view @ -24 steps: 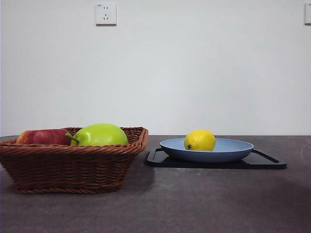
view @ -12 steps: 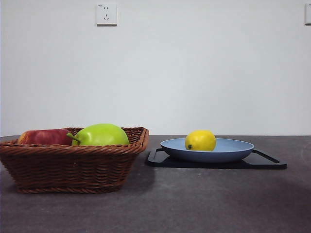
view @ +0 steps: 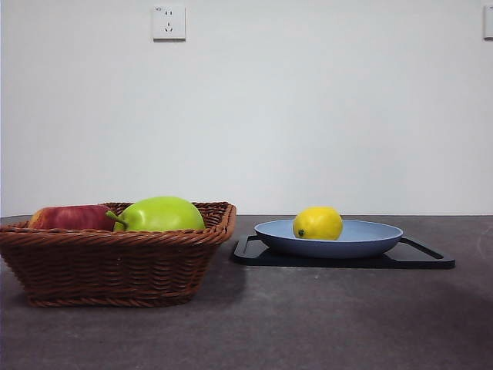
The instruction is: Take the lemon from the basket,put the lemon in the plate,hand out the plate
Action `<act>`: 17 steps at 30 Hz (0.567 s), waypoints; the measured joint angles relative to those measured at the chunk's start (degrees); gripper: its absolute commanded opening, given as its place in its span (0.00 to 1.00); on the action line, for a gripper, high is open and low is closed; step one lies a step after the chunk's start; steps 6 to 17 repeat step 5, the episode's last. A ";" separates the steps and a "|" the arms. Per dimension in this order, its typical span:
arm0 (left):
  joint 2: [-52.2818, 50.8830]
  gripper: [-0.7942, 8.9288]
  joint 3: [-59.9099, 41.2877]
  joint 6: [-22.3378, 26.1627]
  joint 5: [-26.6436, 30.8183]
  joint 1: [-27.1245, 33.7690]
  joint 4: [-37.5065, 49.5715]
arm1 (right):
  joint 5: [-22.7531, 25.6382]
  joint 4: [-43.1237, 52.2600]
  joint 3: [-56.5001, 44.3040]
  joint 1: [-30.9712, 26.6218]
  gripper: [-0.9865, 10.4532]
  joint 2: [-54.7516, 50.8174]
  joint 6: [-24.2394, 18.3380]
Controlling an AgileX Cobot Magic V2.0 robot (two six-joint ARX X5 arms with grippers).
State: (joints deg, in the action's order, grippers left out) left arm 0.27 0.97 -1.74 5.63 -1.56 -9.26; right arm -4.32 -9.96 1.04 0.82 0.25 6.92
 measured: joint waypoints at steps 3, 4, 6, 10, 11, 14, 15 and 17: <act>0.00 0.09 0.00 0.00 0.00 0.00 0.00 | 0.00 0.00 0.00 0.00 0.09 0.00 0.00; 0.00 0.09 0.00 0.00 0.00 0.00 0.00 | 0.00 0.00 0.00 0.00 0.09 0.00 0.00; 0.00 0.09 0.00 0.00 0.00 0.00 0.00 | 0.00 0.00 0.00 0.00 0.09 0.00 0.00; 0.00 0.09 0.00 0.00 0.00 0.00 0.00 | 0.00 0.00 0.00 0.00 0.09 0.00 0.00; 0.00 0.09 0.00 0.00 0.00 0.00 0.00 | 0.00 0.00 0.00 0.00 0.09 0.00 0.00; 0.00 0.09 0.00 0.00 0.00 0.00 0.00 | 0.00 0.00 0.00 0.00 0.09 0.00 0.00; 0.00 0.09 0.00 0.00 0.00 0.00 0.00 | 0.00 0.00 0.00 0.00 0.09 0.00 0.00; 0.00 0.09 0.00 0.00 0.00 0.00 0.00 | 0.00 0.00 0.00 0.00 0.09 0.00 0.00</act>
